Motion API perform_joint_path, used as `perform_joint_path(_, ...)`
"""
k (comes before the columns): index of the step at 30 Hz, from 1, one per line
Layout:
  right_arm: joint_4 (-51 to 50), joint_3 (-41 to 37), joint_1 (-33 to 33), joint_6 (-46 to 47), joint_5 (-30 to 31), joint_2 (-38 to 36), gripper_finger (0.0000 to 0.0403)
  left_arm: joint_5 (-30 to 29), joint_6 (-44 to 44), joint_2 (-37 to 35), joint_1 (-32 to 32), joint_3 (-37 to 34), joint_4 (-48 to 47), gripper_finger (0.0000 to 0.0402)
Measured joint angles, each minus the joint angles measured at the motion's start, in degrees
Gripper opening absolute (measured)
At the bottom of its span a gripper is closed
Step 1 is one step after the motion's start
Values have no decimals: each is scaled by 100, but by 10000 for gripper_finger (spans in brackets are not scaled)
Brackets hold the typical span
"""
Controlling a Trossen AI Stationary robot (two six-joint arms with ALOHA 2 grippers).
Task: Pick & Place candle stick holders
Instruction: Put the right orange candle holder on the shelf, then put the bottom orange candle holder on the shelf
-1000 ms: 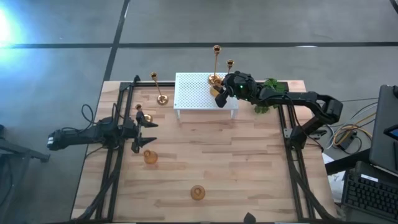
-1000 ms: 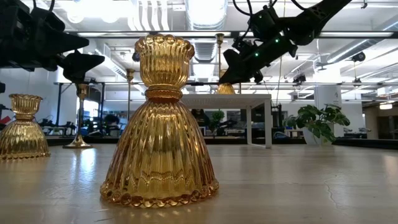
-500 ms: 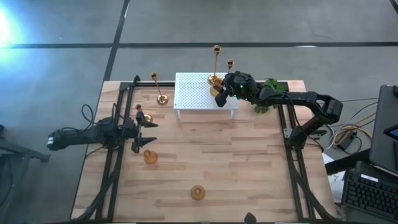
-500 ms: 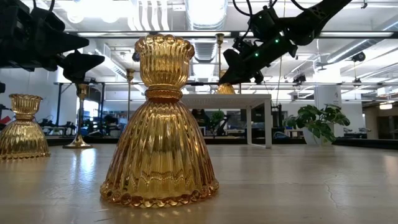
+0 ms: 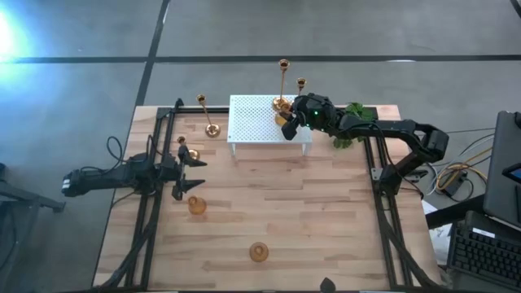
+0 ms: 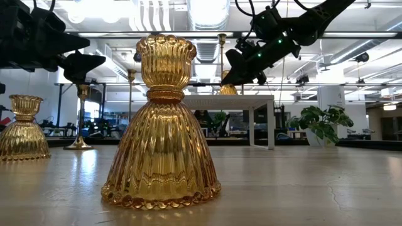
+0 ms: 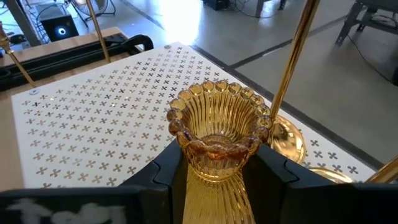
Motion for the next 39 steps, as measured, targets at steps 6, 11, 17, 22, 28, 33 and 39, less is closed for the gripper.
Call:
perform_joint_path(6, -1, 0, -95, 81, -176, -2, 115, 0, -1, 0, -2, 0, 0, 300)
perform_joint_path(11, -10, 0, -115, 124, -236, -2, 115, 0, 1, 0, -2, 0, 0, 301)
perform_joint_path(17, -140, 9, -115, 96, -247, -13, 115, 0, -1, 0, -2, 0, 0, 300)
perform_joint_path(22, -141, 9, -115, 77, -237, -13, 115, 0, -1, 0, 0, 0, 0, 300)
perform_joint_path(28, -101, 2, -115, 86, -236, -4, 147, 0, -1, 0, 0, 0, 0, 301)
perform_joint_path(33, -122, -9, -115, 80, -238, 3, 184, 0, -1, 0, 0, 0, 0, 300)
perform_joint_path(39, -76, -17, -115, 38, -260, 9, 208, 0, -1, 0, 0, 0, 0, 300)
